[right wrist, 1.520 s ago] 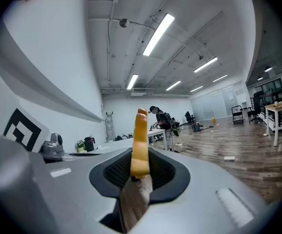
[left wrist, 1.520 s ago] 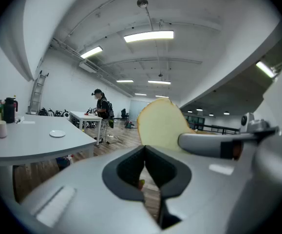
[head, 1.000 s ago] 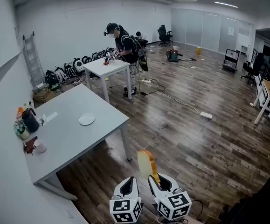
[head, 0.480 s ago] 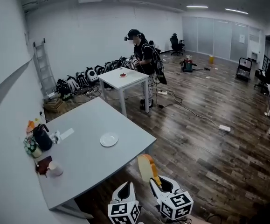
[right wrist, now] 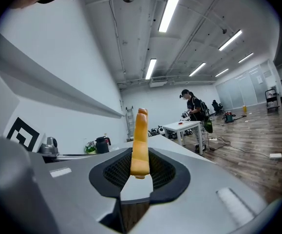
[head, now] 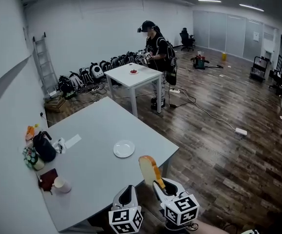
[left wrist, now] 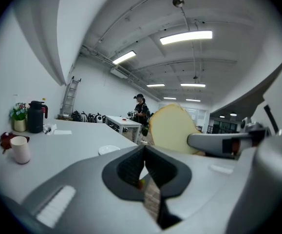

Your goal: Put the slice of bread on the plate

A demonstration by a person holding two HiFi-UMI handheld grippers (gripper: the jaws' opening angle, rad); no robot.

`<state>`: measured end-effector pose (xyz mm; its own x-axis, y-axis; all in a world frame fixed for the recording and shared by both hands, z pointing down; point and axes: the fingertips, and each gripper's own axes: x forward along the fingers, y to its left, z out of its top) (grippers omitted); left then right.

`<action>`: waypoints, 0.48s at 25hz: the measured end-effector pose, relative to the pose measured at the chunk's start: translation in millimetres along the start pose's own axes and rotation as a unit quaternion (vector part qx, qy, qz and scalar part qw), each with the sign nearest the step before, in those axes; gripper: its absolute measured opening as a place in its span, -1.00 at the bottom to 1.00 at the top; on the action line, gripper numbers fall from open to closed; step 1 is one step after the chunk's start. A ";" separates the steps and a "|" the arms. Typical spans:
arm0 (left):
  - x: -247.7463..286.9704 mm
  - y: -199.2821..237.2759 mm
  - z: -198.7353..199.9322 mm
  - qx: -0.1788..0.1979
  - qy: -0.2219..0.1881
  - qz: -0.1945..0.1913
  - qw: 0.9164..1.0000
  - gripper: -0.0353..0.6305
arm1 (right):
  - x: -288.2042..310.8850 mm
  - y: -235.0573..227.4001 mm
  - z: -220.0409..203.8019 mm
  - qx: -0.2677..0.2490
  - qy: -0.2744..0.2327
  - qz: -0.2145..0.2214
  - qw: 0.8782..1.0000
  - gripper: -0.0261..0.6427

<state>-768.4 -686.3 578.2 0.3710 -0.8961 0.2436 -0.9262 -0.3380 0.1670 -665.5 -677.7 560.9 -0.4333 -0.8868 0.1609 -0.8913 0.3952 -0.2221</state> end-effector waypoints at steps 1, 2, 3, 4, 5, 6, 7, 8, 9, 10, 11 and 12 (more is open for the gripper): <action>5.3 6.0 -1.0 -0.004 0.002 0.004 1.000 -0.87 | 8.6 -2.3 -1.2 0.002 0.004 0.001 1.000 -0.67; 11.5 12.0 -2.4 -0.007 0.005 0.008 1.000 -0.87 | 17.7 -5.7 -2.3 0.004 0.009 0.002 1.000 -0.67; 18.6 18.1 -3.7 -0.011 0.007 0.012 1.000 -0.87 | 27.6 -10.0 -3.3 0.006 0.014 0.005 1.000 -0.67; 26.4 23.9 -4.7 -0.015 0.007 0.015 1.000 -0.87 | 38.3 -14.7 -4.7 0.007 0.020 0.010 1.000 -0.67; 34.4 29.4 -5.3 -0.019 0.007 0.018 1.000 -0.87 | 49.4 -19.7 -6.4 0.008 0.027 0.016 0.999 -0.67; 42.7 34.9 -6.0 -0.022 0.007 0.022 0.999 -0.87 | 60.6 -25.1 -8.3 0.009 0.034 0.021 0.999 -0.67; 51.4 40.4 -7.0 -0.025 0.008 0.028 0.999 -0.87 | 71.8 -31.1 -10.1 0.009 0.041 0.027 0.999 -0.67; 61.0 46.4 -7.9 -0.026 0.007 0.036 0.999 -0.87 | 83.5 -37.7 -11.5 0.008 0.046 0.032 0.998 -0.67; 71.7 53.0 -8.3 -0.027 0.005 0.045 0.999 -0.87 | 96.3 -44.6 -12.3 0.006 0.050 0.038 0.998 -0.67; 83.3 60.3 -7.6 -0.029 0.002 0.054 0.998 -0.87 | 110.7 -50.9 -12.2 0.004 0.055 0.046 0.997 -0.67; 95.2 68.1 -5.6 -0.031 0.001 0.064 0.997 -0.87 | 126.5 -56.4 -11.5 0.001 0.060 0.056 0.997 -0.67; 106.7 75.6 -2.8 -0.033 -0.001 0.073 0.997 -0.87 | 142.5 -61.2 -10.7 -0.004 0.066 0.066 0.996 -0.67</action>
<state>-798.7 -806.7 619.5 0.2329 -0.9347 0.2684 -0.9637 -0.1848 0.1926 -674.1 -825.7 607.7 -0.5597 -0.7880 0.2565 -0.8265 0.5079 -0.2428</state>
